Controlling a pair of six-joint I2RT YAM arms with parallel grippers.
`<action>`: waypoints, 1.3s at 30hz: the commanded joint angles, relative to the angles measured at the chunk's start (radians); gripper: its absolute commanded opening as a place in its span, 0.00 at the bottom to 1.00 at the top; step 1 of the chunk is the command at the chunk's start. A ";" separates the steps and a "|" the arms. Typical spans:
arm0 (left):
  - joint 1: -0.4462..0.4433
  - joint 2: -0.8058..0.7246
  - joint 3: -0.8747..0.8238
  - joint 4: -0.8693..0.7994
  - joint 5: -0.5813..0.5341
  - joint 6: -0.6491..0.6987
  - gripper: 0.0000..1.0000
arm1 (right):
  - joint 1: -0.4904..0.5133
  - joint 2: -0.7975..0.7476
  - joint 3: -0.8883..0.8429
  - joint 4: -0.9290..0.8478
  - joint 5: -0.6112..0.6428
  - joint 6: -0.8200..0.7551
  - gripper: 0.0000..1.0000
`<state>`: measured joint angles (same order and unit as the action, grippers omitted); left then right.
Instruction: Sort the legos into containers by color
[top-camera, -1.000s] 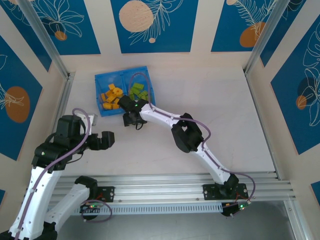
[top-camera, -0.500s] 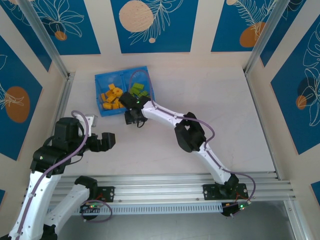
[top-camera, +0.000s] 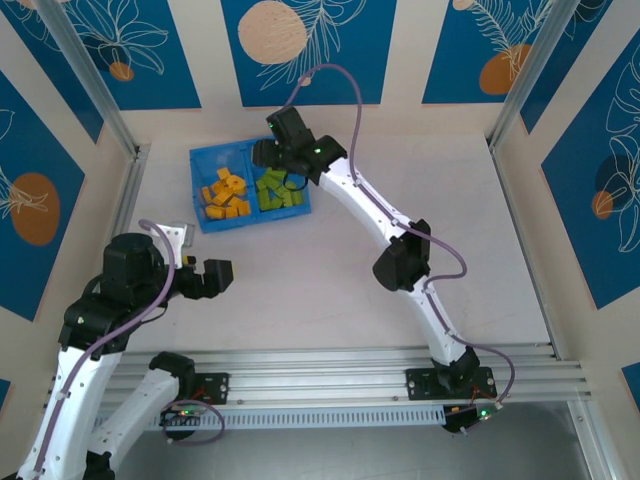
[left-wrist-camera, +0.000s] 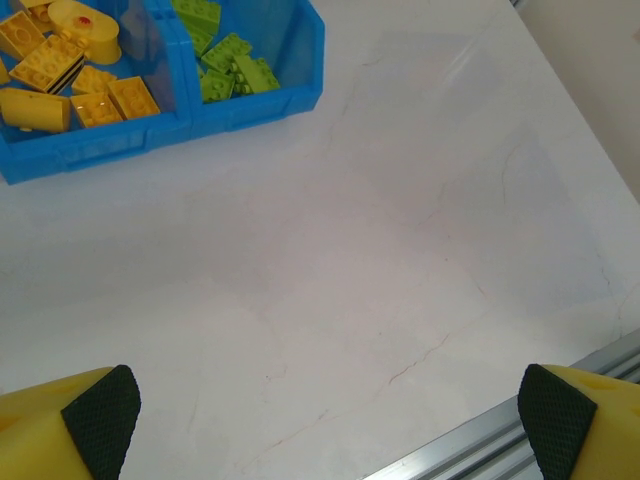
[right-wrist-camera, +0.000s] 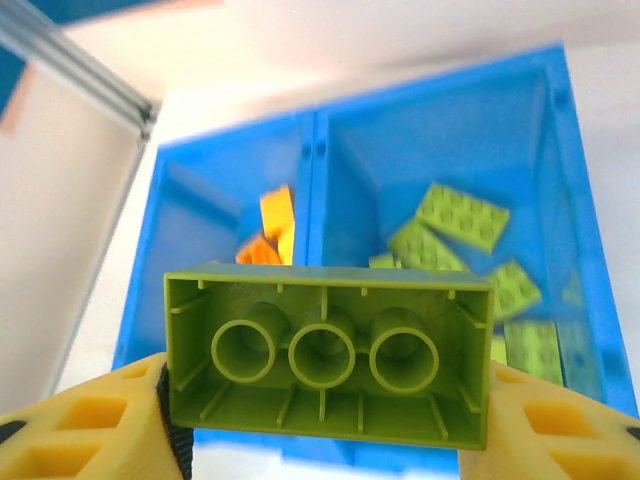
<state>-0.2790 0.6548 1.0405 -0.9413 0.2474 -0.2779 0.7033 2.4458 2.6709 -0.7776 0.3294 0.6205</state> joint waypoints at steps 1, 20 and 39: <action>0.003 -0.017 0.004 0.004 0.016 0.014 1.00 | -0.019 0.133 0.085 0.061 -0.075 0.014 0.49; 0.003 -0.059 -0.061 0.051 -0.380 0.057 1.00 | -0.054 -0.162 -0.005 0.045 -0.141 -0.069 0.89; 0.081 0.090 -0.743 1.095 -0.501 0.248 1.00 | -0.312 -1.525 -1.920 0.547 0.338 -0.353 0.99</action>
<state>-0.2230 0.6807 0.3325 -0.1200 -0.3008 -0.0502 0.4656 0.9630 0.8711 -0.3412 0.5735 0.3367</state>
